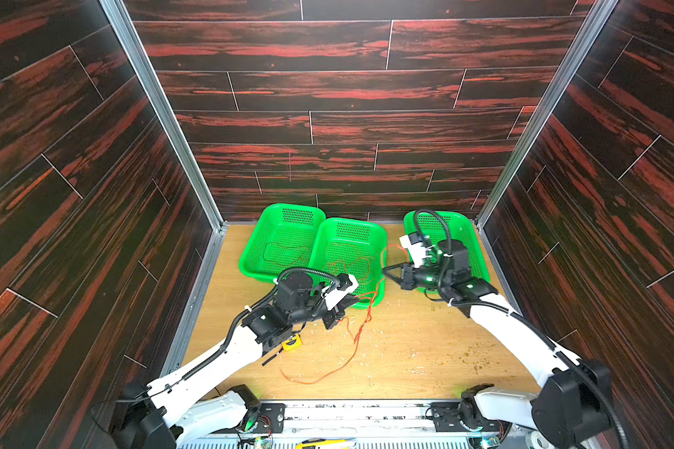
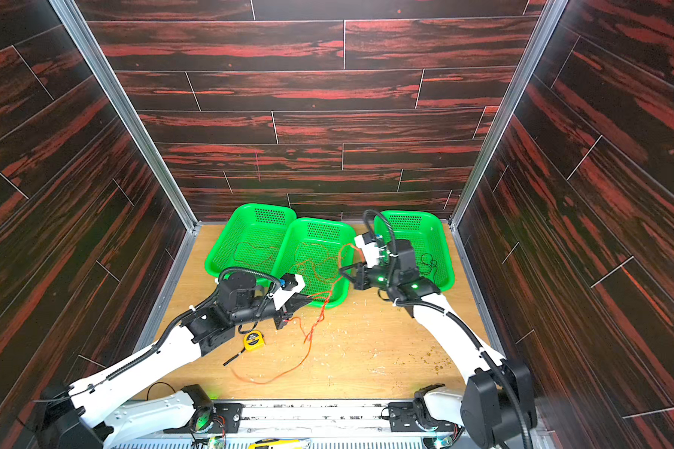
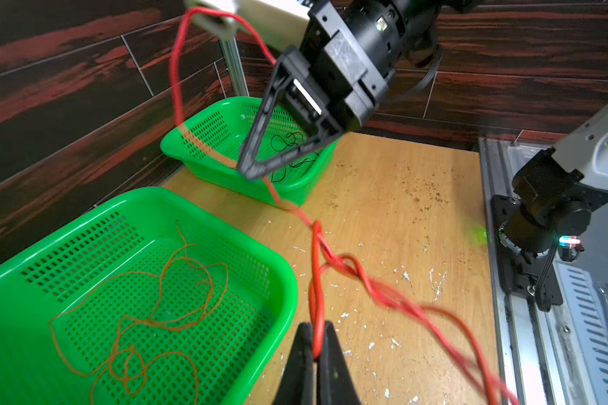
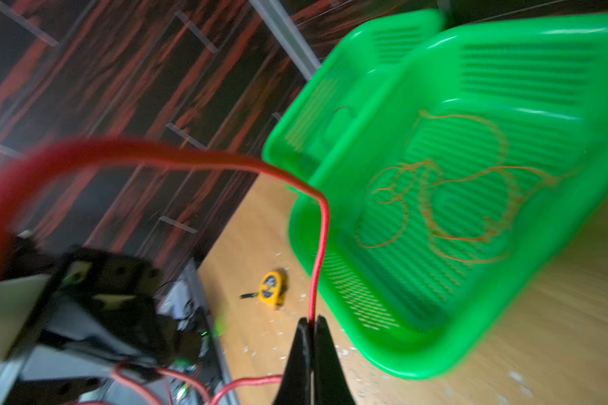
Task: Untangle and sort cables by color
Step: Untie the cable.
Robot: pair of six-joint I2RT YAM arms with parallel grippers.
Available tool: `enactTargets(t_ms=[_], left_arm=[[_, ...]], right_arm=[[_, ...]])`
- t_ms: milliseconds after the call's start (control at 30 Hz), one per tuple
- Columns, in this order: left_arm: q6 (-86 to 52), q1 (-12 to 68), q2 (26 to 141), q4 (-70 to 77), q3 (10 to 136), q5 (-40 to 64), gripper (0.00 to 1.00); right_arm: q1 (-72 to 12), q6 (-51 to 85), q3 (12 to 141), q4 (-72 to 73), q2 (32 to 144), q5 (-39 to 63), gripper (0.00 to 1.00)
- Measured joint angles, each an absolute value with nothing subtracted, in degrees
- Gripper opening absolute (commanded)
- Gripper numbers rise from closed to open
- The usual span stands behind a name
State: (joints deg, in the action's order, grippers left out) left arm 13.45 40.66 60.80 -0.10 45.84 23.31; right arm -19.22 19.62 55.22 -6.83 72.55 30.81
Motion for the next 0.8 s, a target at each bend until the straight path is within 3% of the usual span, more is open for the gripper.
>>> enactTargets(t_ms=[400,800], left_arm=[[14.0,40.6,52.8,-3.5,43.7,14.7,0.00],[14.0,34.0,46.7,-6.3,42.1,13.0,0.00]], right_arm=[[-10.1,14.6,53.9,-16.5,67.7,25.3,0.00],[-0.3,11.7,52.9,-22.9,63.2,26.8,0.00]])
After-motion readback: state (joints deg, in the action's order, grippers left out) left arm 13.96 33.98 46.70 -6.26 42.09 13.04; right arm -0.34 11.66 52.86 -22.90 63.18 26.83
